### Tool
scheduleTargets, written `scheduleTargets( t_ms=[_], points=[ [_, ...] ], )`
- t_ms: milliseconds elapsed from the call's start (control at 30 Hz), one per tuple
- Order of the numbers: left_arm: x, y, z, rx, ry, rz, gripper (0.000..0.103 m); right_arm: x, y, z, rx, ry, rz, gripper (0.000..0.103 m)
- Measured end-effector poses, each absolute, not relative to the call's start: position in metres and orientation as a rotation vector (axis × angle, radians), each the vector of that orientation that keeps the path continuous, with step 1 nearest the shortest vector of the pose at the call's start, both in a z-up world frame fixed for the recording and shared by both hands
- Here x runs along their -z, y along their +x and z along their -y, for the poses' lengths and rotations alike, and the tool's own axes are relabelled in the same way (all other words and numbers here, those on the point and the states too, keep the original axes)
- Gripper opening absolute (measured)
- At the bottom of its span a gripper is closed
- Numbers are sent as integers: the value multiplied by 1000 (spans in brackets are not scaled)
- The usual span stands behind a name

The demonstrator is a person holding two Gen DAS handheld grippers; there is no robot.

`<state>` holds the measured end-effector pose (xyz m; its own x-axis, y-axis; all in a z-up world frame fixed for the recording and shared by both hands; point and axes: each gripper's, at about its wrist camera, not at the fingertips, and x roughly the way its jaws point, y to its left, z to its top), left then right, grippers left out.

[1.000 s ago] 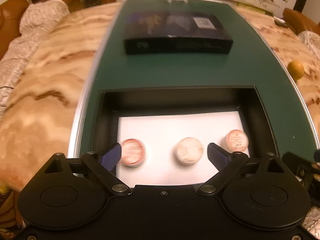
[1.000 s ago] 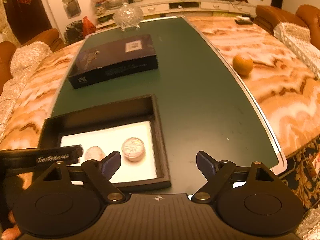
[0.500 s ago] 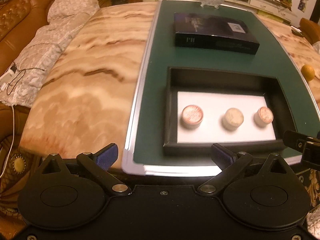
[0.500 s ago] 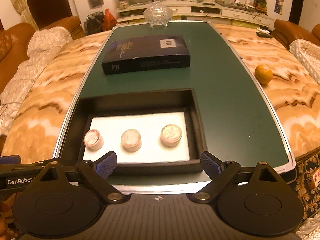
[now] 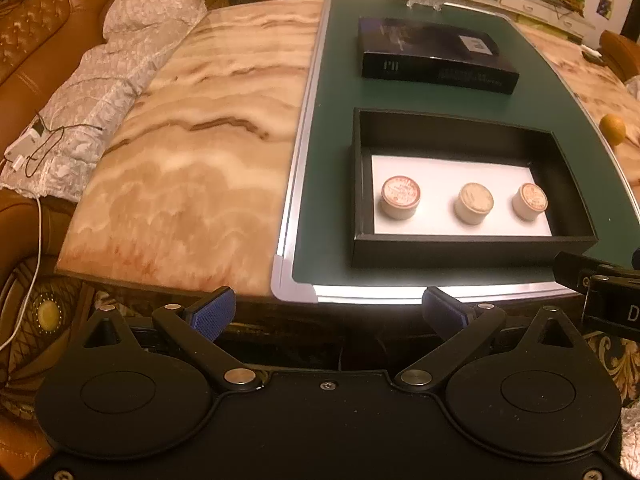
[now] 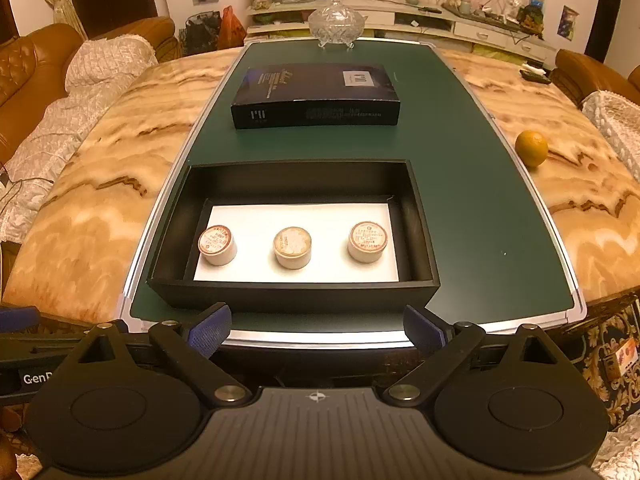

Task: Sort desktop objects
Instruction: 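Raise both open grippers back from the tray of three tins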

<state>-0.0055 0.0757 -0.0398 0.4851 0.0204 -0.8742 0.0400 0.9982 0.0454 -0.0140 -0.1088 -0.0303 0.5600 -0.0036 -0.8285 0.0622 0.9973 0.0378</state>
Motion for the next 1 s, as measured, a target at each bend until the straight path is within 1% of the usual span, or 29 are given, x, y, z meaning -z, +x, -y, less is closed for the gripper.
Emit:
scheduleTargets(
  t_ms=[1000],
  points=[
    [54, 8, -66, 22, 93, -1122, 101, 52, 2, 114, 34, 97, -1032, 96]
  ],
)
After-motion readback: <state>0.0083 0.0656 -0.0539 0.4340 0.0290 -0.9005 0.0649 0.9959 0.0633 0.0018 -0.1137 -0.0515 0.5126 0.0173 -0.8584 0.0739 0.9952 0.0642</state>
